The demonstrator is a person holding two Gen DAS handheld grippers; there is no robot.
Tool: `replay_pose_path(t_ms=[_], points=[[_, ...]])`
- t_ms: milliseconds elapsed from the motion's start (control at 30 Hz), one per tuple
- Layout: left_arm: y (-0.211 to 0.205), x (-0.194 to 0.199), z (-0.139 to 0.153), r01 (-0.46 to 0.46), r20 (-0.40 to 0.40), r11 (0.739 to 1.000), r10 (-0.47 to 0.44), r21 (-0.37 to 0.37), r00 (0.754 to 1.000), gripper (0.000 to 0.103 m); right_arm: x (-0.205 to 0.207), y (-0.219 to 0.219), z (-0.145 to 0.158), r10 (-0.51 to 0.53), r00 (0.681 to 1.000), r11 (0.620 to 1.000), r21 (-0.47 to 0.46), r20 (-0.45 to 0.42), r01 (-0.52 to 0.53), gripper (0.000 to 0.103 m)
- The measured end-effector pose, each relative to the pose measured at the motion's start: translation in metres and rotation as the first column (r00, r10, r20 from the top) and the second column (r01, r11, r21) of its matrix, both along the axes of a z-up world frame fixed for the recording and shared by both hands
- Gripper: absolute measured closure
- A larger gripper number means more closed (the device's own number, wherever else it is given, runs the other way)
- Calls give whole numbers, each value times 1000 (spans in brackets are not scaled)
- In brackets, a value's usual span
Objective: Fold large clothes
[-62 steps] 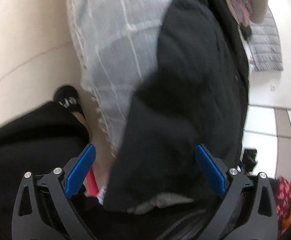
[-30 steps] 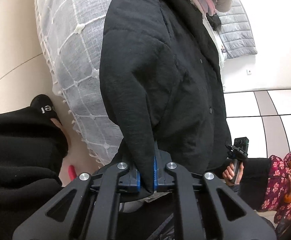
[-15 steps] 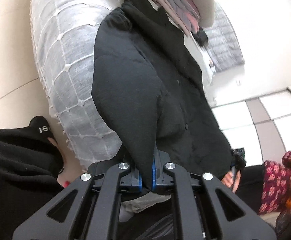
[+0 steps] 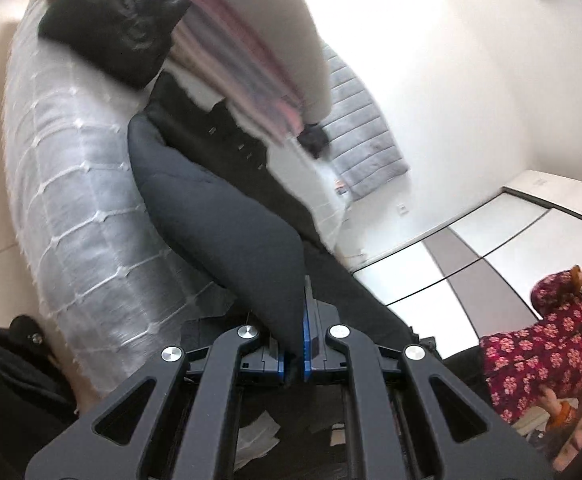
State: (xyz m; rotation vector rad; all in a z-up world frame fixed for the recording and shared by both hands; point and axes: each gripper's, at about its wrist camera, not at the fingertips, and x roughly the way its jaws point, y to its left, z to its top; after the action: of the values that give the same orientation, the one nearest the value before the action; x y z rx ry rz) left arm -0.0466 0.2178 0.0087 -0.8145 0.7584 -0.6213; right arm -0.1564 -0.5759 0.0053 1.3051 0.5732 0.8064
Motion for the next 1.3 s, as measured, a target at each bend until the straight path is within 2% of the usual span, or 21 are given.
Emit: replay_pose_path(t_ms=[167, 267, 433, 567, 667, 767, 1000, 1167, 1300], points=[[12, -37, 25, -12, 86, 999, 16, -49, 996, 98, -29, -8, 28, -27, 996, 999, 33, 90, 24, 93], [21, -59, 28, -27, 97, 996, 35, -82, 995, 98, -50, -13, 38, -42, 991, 998, 54, 127, 36, 93], [44, -98, 17, -89, 65, 982, 101, -166, 993, 98, -75, -20, 41, -67, 987, 994, 95, 149, 54, 93], [59, -89, -1, -132, 6, 968, 136, -214, 991, 98, -48, -28, 27, -71, 990, 990, 131, 123, 55, 93], [63, -50, -6, -141, -18, 964, 141, -225, 990, 98, -11, -30, 24, -62, 992, 990, 134, 114, 46, 93], [64, 1, 0, -140, -19, 964, 139, -228, 990, 98, 44, -32, 26, -55, 993, 990, 135, 107, 40, 93], [58, 146, 15, -148, -36, 966, 143, -211, 989, 98, 175, -36, 21, -63, 997, 992, 109, 39, 58, 93], [50, 245, -2, -163, -91, 968, 148, -189, 985, 98, 253, -37, -4, -80, 995, 993, 83, -53, 84, 93], [44, 310, -32, -190, -161, 967, 163, -171, 973, 98, 305, -40, -41, -101, 983, 992, 59, -151, 111, 93]])
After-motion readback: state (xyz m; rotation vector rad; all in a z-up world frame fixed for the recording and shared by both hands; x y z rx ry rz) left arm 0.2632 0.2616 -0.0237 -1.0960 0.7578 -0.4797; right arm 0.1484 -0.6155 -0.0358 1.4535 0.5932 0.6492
